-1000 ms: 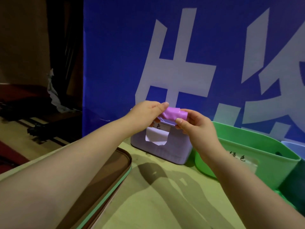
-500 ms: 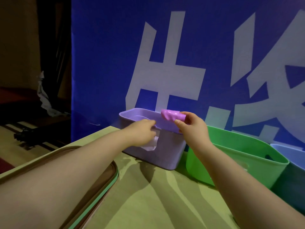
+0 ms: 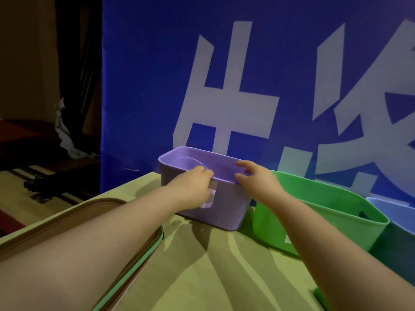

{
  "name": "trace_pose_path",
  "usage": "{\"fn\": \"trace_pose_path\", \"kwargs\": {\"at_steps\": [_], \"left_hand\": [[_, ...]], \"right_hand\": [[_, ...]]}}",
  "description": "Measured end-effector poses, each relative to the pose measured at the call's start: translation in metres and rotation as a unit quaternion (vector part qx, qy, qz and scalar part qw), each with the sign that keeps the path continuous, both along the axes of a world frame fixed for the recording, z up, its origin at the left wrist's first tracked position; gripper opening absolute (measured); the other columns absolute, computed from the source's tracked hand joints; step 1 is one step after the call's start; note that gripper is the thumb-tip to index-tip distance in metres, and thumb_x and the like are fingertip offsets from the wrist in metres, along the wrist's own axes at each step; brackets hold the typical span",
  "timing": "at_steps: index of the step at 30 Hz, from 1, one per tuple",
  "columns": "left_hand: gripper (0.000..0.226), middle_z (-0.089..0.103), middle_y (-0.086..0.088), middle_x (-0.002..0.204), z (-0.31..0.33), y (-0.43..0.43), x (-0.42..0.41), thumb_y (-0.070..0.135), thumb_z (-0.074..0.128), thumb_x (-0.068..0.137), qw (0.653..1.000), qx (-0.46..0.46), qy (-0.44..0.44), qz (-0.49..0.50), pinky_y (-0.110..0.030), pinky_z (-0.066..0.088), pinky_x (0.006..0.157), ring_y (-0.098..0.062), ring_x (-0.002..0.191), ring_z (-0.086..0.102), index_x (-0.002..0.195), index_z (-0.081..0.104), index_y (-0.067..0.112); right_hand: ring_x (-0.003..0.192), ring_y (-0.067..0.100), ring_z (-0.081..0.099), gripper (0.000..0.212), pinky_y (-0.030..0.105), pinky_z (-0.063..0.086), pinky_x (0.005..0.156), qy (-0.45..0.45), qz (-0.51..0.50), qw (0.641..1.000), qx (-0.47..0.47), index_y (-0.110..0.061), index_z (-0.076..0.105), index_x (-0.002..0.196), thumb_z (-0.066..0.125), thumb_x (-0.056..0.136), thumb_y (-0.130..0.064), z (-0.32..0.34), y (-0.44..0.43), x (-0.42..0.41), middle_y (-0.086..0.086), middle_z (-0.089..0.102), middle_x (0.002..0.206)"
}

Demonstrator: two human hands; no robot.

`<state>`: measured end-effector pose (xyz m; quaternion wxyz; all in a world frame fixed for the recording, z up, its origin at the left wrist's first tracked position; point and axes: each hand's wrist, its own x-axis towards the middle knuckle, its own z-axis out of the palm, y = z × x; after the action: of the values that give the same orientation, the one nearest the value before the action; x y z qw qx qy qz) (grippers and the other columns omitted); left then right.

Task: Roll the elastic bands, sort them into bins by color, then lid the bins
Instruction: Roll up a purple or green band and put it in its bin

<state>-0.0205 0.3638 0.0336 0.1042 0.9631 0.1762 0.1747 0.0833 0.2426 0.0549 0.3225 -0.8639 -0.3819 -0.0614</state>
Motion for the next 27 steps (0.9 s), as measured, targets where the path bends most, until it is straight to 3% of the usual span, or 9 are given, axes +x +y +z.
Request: {"fn": "trace_pose_path", "kwargs": {"at_steps": [5, 9, 14, 17, 21, 24, 27], "left_hand": [[0.051, 0.032, -0.005, 0.141, 0.005, -0.011, -0.006, 0.027, 0.049, 0.093, 0.999, 0.024, 0.035, 0.002, -0.036, 0.045, 0.093, -0.026, 0.115, 0.048, 0.139, 0.029, 0.015], [0.046, 0.037, -0.005, 0.14, 0.021, -0.044, -0.009, 0.024, 0.044, 0.094, 0.998, 0.03, -0.052, 0.007, -0.041, 0.043, 0.094, -0.028, 0.117, 0.048, 0.138, 0.035, 0.019], [0.029, 0.06, -0.007, 0.116, 0.033, -0.11, -0.009, 0.023, 0.043, 0.093, 0.994, 0.04, -0.099, -0.04, -0.037, 0.046, 0.081, -0.027, 0.105, 0.053, 0.121, 0.051, 0.021], [0.027, 0.063, -0.006, 0.108, 0.032, -0.152, -0.009, 0.021, 0.047, 0.091, 0.991, 0.022, -0.11, -0.075, -0.035, 0.043, 0.074, -0.028, 0.1, 0.055, 0.117, 0.054, 0.023], [0.018, 0.063, 0.003, 0.083, 0.026, -0.211, -0.01, 0.018, 0.051, 0.088, 0.977, -0.052, -0.165, -0.126, -0.028, 0.036, 0.061, -0.019, 0.083, 0.057, 0.097, 0.065, 0.024], [0.016, 0.068, 0.001, 0.082, 0.015, -0.258, -0.005, 0.022, 0.052, 0.089, 0.967, -0.096, -0.178, -0.156, -0.032, 0.044, 0.066, -0.018, 0.079, 0.058, 0.093, 0.068, 0.022], [0.014, 0.066, 0.001, 0.073, 0.002, -0.301, 0.001, 0.022, 0.054, 0.088, 0.96, -0.113, -0.189, -0.173, -0.033, 0.043, 0.067, -0.016, 0.072, 0.057, 0.087, 0.068, 0.021]], "right_hand": [[0.089, 0.014, 0.057, 0.022, 0.023, 0.04, 0.074, -0.001, -0.001, 0.998, 0.06, -0.017, 0.067, 0.108, 0.052, 0.092, -0.02, 0.003, -0.03, -0.007, 0.002, 0.068, 0.108], [0.082, 0.012, 0.059, 0.013, 0.022, 0.037, 0.066, 0.003, 0.021, 0.995, 0.094, -0.022, 0.068, 0.093, 0.055, 0.091, -0.022, 0.004, -0.057, -0.02, -0.002, 0.068, 0.089], [0.081, 0.013, 0.063, 0.012, 0.029, 0.047, 0.075, 0.024, 0.051, 0.989, 0.138, -0.025, 0.068, 0.084, 0.057, 0.089, -0.022, 0.013, -0.106, -0.039, -0.003, 0.068, 0.08], [0.07, 0.002, 0.057, 0.012, 0.022, 0.043, 0.067, 0.025, 0.054, 0.987, 0.152, -0.026, 0.068, 0.083, 0.058, 0.089, -0.024, 0.014, -0.145, -0.047, -0.008, 0.067, 0.076], [0.074, 0.006, 0.06, 0.018, 0.028, 0.049, 0.077, 0.041, 0.035, 0.984, 0.169, -0.03, 0.064, 0.07, 0.059, 0.087, -0.025, 0.01, -0.211, -0.05, -0.011, 0.066, 0.071], [0.079, 0.014, 0.064, 0.024, 0.04, 0.051, 0.084, 0.042, 0.008, 0.982, 0.185, -0.033, 0.065, 0.062, 0.06, 0.084, -0.025, 0.0, -0.265, -0.046, -0.007, 0.069, 0.071], [0.077, 0.012, 0.064, 0.022, 0.04, 0.051, 0.083, 0.042, -0.018, 0.981, 0.19, -0.031, 0.066, 0.064, 0.061, 0.083, -0.021, -0.013, -0.314, -0.044, -0.005, 0.07, 0.072]]}}
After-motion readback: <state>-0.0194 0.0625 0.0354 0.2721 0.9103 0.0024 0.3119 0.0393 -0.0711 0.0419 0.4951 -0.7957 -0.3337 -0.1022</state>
